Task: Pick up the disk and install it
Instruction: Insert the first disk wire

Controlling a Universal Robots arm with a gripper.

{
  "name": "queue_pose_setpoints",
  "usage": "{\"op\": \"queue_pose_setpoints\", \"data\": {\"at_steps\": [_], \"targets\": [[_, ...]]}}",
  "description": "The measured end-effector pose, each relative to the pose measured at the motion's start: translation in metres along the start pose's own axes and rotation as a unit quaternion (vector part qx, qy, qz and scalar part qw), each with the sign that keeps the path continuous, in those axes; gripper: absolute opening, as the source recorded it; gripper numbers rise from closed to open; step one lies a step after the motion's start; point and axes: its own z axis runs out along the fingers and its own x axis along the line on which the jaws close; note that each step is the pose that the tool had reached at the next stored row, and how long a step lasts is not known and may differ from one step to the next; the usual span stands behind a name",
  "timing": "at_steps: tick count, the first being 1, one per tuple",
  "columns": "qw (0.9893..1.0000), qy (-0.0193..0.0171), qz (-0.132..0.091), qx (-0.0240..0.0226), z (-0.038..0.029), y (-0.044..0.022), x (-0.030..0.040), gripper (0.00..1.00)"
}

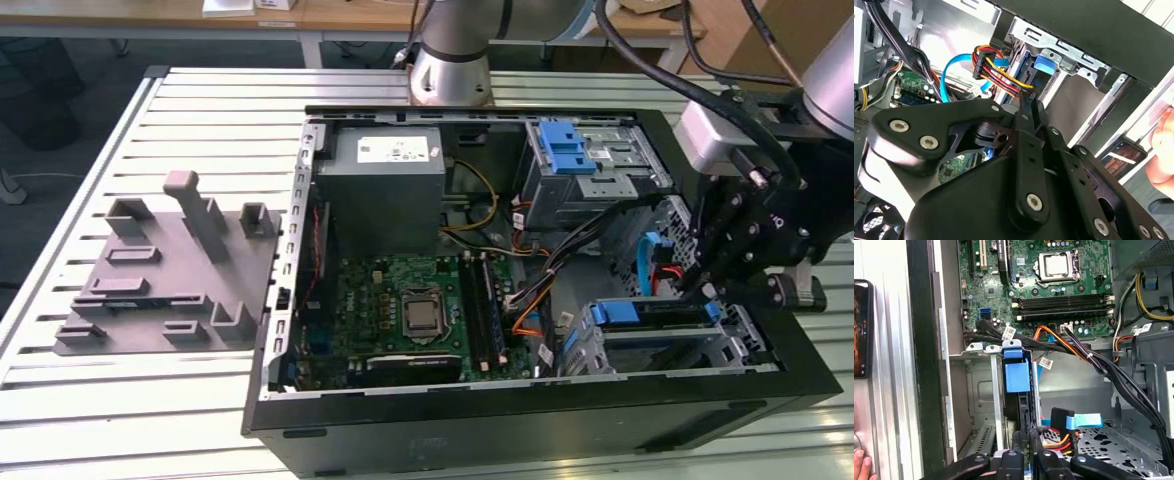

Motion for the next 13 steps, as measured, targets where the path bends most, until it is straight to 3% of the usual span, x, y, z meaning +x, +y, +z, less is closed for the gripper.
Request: {"op": "queue_pose_setpoints", "data": {"at_steps": [5, 6, 13], "targets": [[1.0000, 0.0000, 0.000, 0.0000, 0.0000, 0.0001, 0.0000, 0.18], [1.0000, -0.0001, 0.000, 0.0000, 0.0000, 0.0001, 0.0000, 0.25], [1.0000, 0.0000, 0.000, 0.0000, -0.0006, 0.0000, -0.0001, 0.25]]}}
